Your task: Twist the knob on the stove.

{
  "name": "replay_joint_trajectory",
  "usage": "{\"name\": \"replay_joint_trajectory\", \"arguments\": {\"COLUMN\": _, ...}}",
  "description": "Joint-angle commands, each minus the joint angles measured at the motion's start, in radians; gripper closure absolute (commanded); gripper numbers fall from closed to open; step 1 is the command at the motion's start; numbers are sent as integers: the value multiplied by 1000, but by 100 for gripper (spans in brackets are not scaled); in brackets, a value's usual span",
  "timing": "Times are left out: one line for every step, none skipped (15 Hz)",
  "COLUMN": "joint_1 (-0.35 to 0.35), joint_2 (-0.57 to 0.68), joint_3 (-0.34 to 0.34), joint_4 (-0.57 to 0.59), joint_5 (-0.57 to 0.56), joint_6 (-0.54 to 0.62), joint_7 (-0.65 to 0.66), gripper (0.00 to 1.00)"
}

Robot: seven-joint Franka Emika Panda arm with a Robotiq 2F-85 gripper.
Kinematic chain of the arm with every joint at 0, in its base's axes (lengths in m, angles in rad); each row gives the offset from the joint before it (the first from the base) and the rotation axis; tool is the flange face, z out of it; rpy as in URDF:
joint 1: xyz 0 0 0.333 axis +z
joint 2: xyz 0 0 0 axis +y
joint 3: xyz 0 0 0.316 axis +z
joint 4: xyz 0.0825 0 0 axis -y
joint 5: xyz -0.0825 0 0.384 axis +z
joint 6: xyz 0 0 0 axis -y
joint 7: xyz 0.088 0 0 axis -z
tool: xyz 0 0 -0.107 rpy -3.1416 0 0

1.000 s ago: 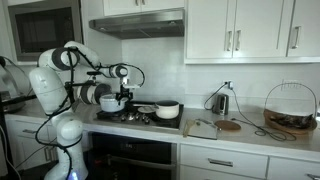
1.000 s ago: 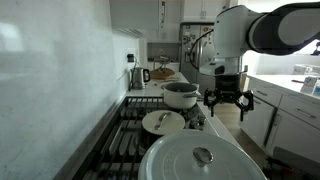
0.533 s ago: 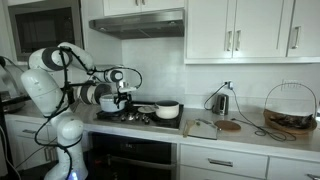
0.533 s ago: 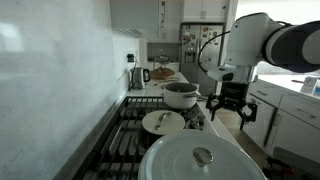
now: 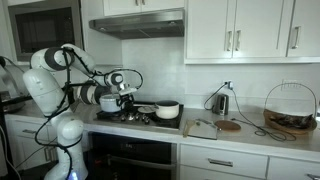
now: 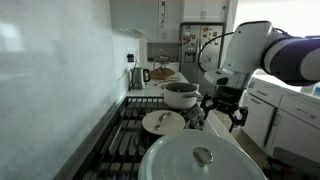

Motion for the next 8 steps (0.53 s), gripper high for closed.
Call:
{"name": "replay_joint_trajectory", "arguments": {"joint_1": 5, "joint_2": 57, "joint_3": 1, "joint_4": 17, "joint_5": -56, "joint_6": 60, "joint_7": 75, "gripper": 0}}
{"name": "replay_joint_trajectory", "arguments": {"joint_1": 1, "joint_2": 74, "joint_3": 3, "joint_4": 20, "joint_5": -75, "joint_6": 79, "joint_7": 94, "gripper": 0}}
{"name": "replay_joint_trajectory", "arguments": {"joint_1": 0, "joint_2": 93, "joint_3": 3, "joint_4": 26, "joint_5": -85, "joint_6": 92, "joint_7": 107, "gripper": 0}}
{"name": "replay_joint_trajectory", "arguments": {"joint_1": 0, "joint_2": 109, "joint_3": 2, "joint_4": 31, "joint_5": -93, "joint_6": 103, "joint_7": 122, "gripper": 0}}
{"name": "replay_joint_trajectory", "arguments": {"joint_1": -1, "joint_2": 126, "joint_3": 2, "joint_4": 38, "joint_5": -100, "joint_6": 114, "joint_7": 136, "gripper": 0}}
{"name": "replay_joint_trajectory", "arguments": {"joint_1": 0, "joint_2": 141, "joint_3": 1, "joint_4": 44, "joint_5": -103, "joint_6": 124, "joint_7": 149, "gripper": 0}}
{"name": "replay_joint_trajectory", "arguments": {"joint_1": 0, "joint_2": 157, "joint_3": 1, "joint_4": 52, "joint_5": -103, "joint_6": 135, "joint_7": 157, "gripper": 0}}
{"name": "replay_joint_trajectory", "arguments": {"joint_1": -1, "joint_2": 170, "joint_3": 0, "joint_4": 58, "joint_5": -103, "joint_6": 144, "joint_7": 165, "gripper": 0}}
